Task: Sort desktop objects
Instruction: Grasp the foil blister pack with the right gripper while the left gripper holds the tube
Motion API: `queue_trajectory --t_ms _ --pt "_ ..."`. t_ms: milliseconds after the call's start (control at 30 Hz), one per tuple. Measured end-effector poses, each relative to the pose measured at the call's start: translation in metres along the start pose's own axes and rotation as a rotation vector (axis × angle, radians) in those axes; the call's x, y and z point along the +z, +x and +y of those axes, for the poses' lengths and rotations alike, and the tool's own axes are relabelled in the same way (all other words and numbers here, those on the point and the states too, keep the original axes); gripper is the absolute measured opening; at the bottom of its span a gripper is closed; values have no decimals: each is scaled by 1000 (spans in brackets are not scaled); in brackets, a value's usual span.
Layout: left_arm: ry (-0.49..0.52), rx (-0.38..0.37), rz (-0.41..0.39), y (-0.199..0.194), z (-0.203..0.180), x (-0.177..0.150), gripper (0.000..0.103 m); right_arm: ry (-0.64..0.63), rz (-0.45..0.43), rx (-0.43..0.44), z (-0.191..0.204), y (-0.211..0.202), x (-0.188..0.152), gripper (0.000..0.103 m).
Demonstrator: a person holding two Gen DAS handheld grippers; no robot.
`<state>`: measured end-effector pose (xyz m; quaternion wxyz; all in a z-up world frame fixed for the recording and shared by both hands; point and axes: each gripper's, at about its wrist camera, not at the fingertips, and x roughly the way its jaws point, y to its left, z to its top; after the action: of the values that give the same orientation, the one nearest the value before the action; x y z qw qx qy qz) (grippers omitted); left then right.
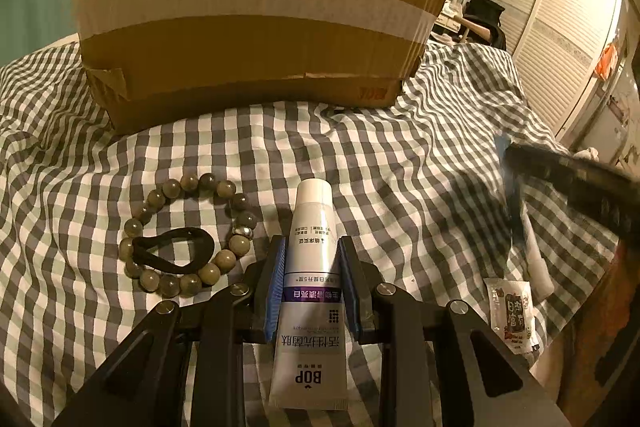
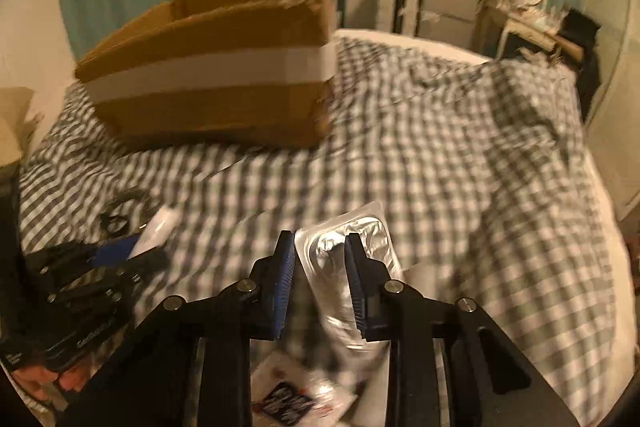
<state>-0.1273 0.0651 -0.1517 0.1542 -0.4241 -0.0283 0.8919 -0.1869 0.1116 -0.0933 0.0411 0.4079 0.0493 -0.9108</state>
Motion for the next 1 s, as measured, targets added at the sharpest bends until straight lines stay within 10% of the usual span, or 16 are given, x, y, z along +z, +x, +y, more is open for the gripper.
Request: queue_trajectory --t_ms 333,1000 --pt "5 15 -12 6 -3 1 26 60 59 34 -11 18 6 2" --pt "-38 74 -69 13 -10 8 26 158 136 -188 -47 15 0 12"
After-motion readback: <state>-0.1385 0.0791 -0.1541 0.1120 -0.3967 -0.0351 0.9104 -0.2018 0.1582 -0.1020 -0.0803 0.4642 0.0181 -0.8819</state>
